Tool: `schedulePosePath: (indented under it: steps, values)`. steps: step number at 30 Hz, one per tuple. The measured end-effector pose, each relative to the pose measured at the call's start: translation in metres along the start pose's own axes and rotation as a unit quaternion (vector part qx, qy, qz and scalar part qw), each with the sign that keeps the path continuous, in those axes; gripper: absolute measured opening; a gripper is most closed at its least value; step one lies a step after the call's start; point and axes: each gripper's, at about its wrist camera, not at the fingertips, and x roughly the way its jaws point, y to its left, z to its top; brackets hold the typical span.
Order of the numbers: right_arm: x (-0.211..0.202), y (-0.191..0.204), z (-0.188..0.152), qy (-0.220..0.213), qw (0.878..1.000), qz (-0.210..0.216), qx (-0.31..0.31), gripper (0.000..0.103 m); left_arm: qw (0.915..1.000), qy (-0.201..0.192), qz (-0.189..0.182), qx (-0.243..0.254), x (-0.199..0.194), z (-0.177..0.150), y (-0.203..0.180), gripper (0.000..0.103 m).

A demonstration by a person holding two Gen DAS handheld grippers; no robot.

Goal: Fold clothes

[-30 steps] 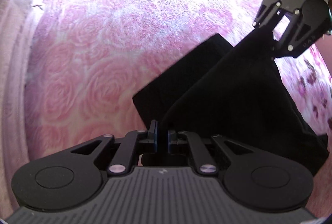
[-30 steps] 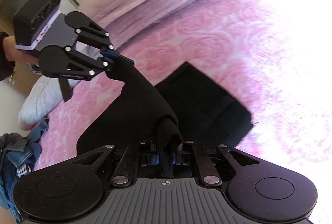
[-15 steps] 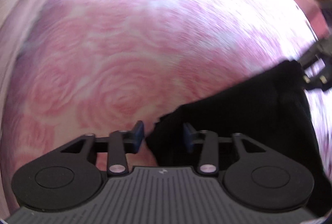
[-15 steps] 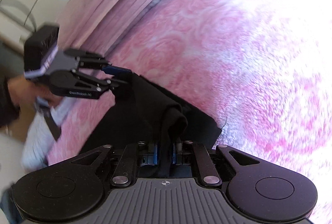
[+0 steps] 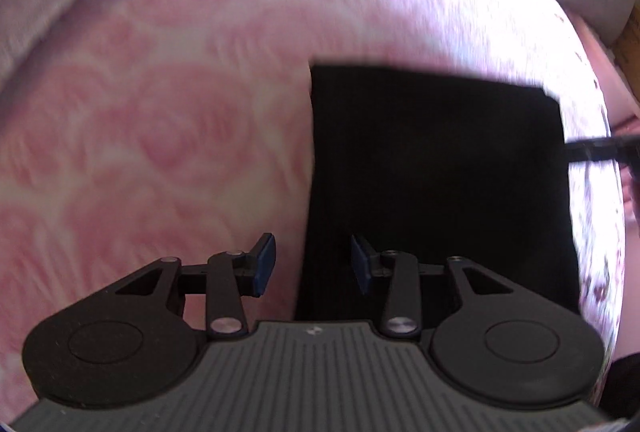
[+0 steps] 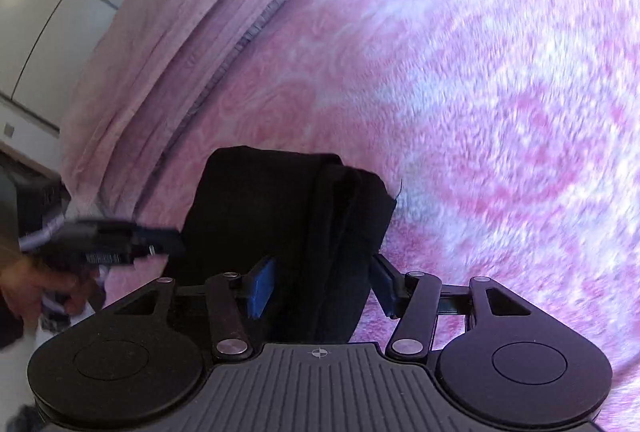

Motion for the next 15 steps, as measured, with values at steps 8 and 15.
schedulePosePath:
  steps: [8,15]
  values:
    - [0.021,-0.008,0.011,0.023,1.0,-0.019,0.002,0.045,0.9992,-0.02,0.035,0.007,0.0,-0.002,-0.011,0.036]
    - [-0.012,0.023,0.015,0.017,0.998,-0.039,-0.055,0.045,0.9952,-0.039,0.054,-0.071,-0.069,-0.057,0.005,0.037]
